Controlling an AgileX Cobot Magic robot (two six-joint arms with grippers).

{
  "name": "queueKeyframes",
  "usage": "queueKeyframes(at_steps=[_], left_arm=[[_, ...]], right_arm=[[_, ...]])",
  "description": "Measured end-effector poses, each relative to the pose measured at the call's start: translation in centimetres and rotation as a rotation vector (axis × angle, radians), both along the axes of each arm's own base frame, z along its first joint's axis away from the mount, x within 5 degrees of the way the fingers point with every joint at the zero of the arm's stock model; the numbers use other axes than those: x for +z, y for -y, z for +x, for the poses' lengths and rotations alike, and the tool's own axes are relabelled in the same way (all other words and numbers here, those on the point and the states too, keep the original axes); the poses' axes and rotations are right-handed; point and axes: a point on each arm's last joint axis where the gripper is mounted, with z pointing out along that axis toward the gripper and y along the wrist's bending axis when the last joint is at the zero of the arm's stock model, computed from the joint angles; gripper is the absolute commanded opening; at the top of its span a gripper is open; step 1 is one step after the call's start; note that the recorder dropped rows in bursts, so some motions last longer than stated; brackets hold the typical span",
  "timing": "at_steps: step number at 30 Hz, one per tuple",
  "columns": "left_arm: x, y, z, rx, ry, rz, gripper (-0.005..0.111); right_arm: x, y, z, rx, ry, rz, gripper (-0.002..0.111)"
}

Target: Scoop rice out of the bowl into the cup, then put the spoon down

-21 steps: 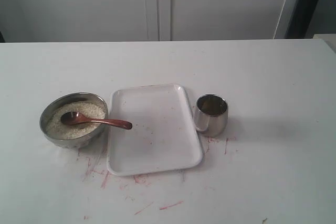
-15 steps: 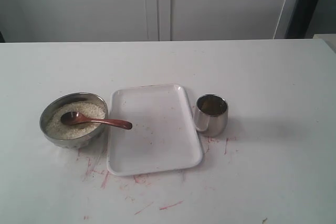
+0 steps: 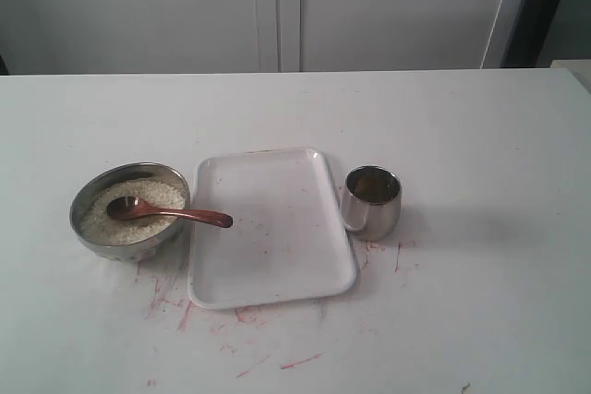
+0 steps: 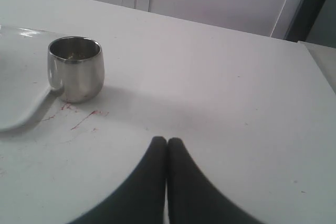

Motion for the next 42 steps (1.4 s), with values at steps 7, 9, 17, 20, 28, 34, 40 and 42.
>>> queueKeyframes(at_steps=[7, 9, 17, 20, 28, 34, 40, 42], left_arm=[[0.0, 0.0, 0.0, 0.0, 0.0, 0.0, 0.014], [0.0, 0.0, 0.0, 0.0, 0.0, 0.0, 0.014], [0.0, 0.0, 0.0, 0.0, 0.0, 0.0, 0.014], [0.0, 0.0, 0.0, 0.0, 0.0, 0.0, 0.014], [0.0, 0.0, 0.0, 0.0, 0.0, 0.0, 0.014], [0.0, 0.0, 0.0, 0.0, 0.0, 0.0, 0.014], [0.0, 0.0, 0.0, 0.0, 0.0, 0.0, 0.014], [0.0, 0.0, 0.0, 0.0, 0.0, 0.0, 0.014]], right_arm=[[0.0, 0.0, 0.0, 0.0, 0.0, 0.0, 0.0], [0.0, 0.0, 0.0, 0.0, 0.0, 0.0, 0.0], [0.0, 0.0, 0.0, 0.0, 0.0, 0.0, 0.0], [0.0, 0.0, 0.0, 0.0, 0.0, 0.0, 0.0], [0.0, 0.0, 0.0, 0.0, 0.0, 0.0, 0.0], [0.0, 0.0, 0.0, 0.0, 0.0, 0.0, 0.0], [0.0, 0.05, 0.0, 0.004, 0.001, -0.036, 0.0], [0.0, 0.12, 0.0, 0.009, 0.002, -0.086, 0.0]])
